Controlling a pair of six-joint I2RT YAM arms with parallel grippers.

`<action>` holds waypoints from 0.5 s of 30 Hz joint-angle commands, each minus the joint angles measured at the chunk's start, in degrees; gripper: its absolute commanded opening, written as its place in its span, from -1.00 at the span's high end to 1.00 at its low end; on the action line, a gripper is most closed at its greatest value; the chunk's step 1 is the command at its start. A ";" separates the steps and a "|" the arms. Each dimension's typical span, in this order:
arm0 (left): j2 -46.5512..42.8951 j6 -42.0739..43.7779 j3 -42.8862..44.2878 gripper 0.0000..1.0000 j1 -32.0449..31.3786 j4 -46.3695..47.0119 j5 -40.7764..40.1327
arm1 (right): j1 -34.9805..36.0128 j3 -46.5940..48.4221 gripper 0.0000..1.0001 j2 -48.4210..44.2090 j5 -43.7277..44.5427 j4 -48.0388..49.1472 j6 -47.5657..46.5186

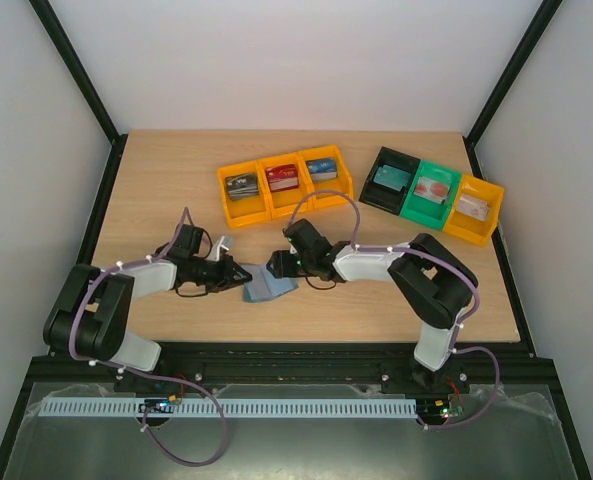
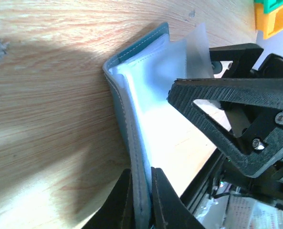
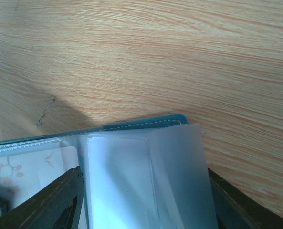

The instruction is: Take the credit cards out of the card holder

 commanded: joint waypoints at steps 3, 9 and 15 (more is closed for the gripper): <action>-3.05 5.37 1.44 0.96 -0.87 1.85 -1.29 | 1.29 -2.41 -0.27 -2.26 -4.20 0.06 0.46; -9.25 20.64 11.30 0.96 -0.84 -11.62 -7.01 | -1.15 -3.96 -0.47 -9.93 0.33 -4.39 -6.97; -14.30 40.01 25.95 0.96 -0.82 -28.54 -9.25 | -2.26 -3.23 -0.65 -22.44 2.74 -6.57 -16.65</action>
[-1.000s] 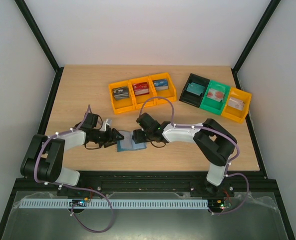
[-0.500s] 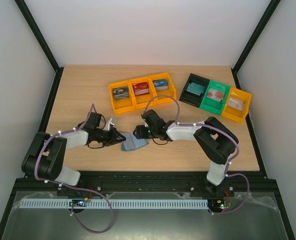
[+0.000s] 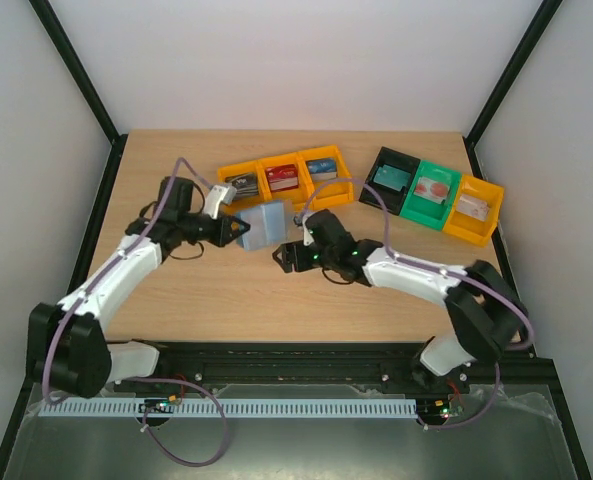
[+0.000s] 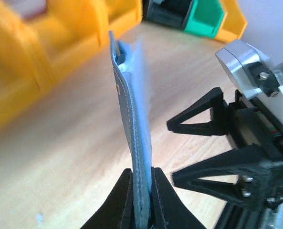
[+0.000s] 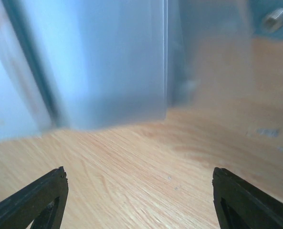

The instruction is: Take the credit cards out of the card holder

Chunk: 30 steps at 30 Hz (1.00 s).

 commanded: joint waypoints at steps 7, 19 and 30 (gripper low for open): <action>-9.94 28.26 19.13 0.96 0.49 -28.26 6.54 | -0.69 -8.85 -0.97 -27.92 -7.94 17.34 -12.30; -12.76 34.92 32.54 0.96 0.56 -40.69 15.05 | -0.81 4.51 -0.97 -26.23 -16.47 10.17 -19.74; -12.24 42.11 36.63 0.96 0.97 -47.92 25.00 | -0.79 8.71 -0.98 -21.91 -23.25 4.95 -21.61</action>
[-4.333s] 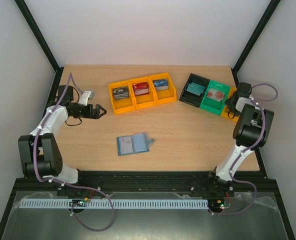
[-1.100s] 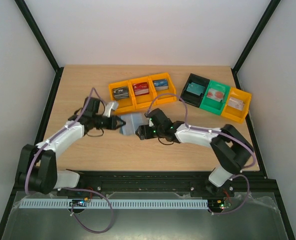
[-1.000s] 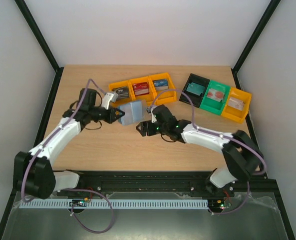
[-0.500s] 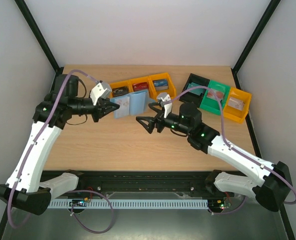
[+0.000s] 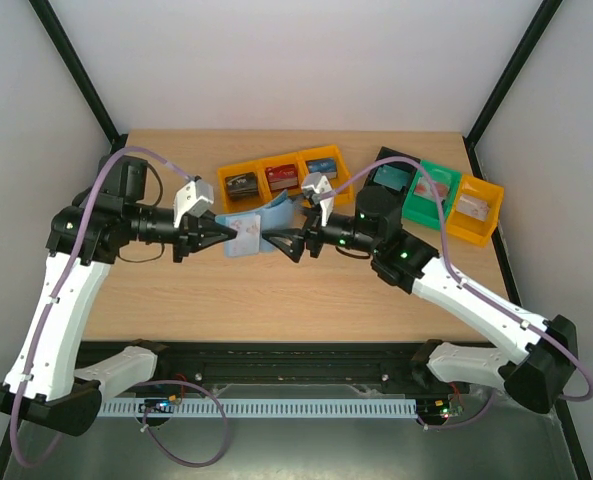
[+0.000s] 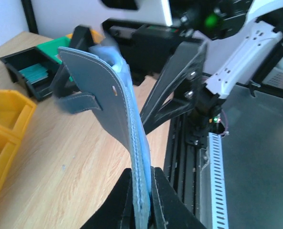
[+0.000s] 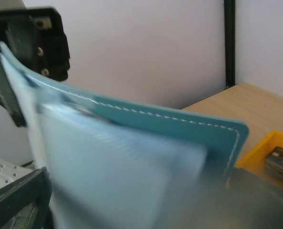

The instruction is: Take the credit cards out of the card holder

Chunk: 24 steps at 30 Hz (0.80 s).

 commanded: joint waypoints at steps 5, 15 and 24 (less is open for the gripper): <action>0.29 5.99 1.17 0.96 1.14 -4.50 10.06 | -0.10 0.02 -0.50 2.99 -16.02 3.90 3.10; -0.04 7.78 -0.59 0.96 2.79 -5.74 12.91 | -0.05 -0.98 0.96 2.66 -22.32 7.59 6.68; -2.44 7.65 -1.26 -0.38 6.25 -4.89 6.61 | -0.09 -1.12 0.97 -3.08 -22.76 4.33 2.53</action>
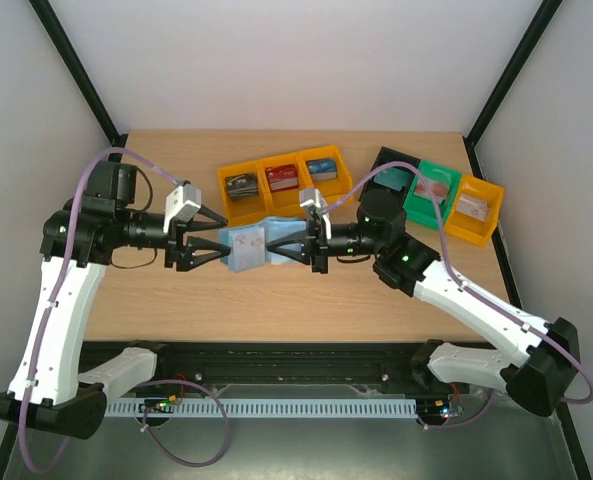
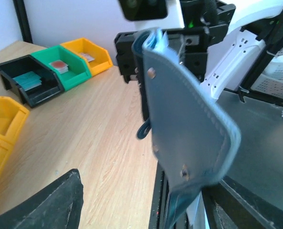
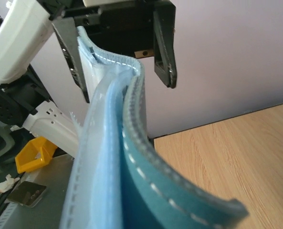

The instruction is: Take the credit cards out of the card holder

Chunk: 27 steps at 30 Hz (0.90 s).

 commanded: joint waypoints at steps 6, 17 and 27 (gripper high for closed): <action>-2.16 -9.40 -5.59 -0.53 1.17 9.98 -4.76 | 0.11 0.60 0.97 -1.76 1.15 1.21 0.59; -2.27 -0.96 -4.31 -0.99 1.15 4.58 -2.21 | 0.11 5.48 0.97 3.86 19.23 -4.16 7.73; 0.35 -24.55 -9.44 -0.99 -1.79 26.60 -18.08 | 2.51 7.89 0.97 8.72 38.90 -5.56 16.89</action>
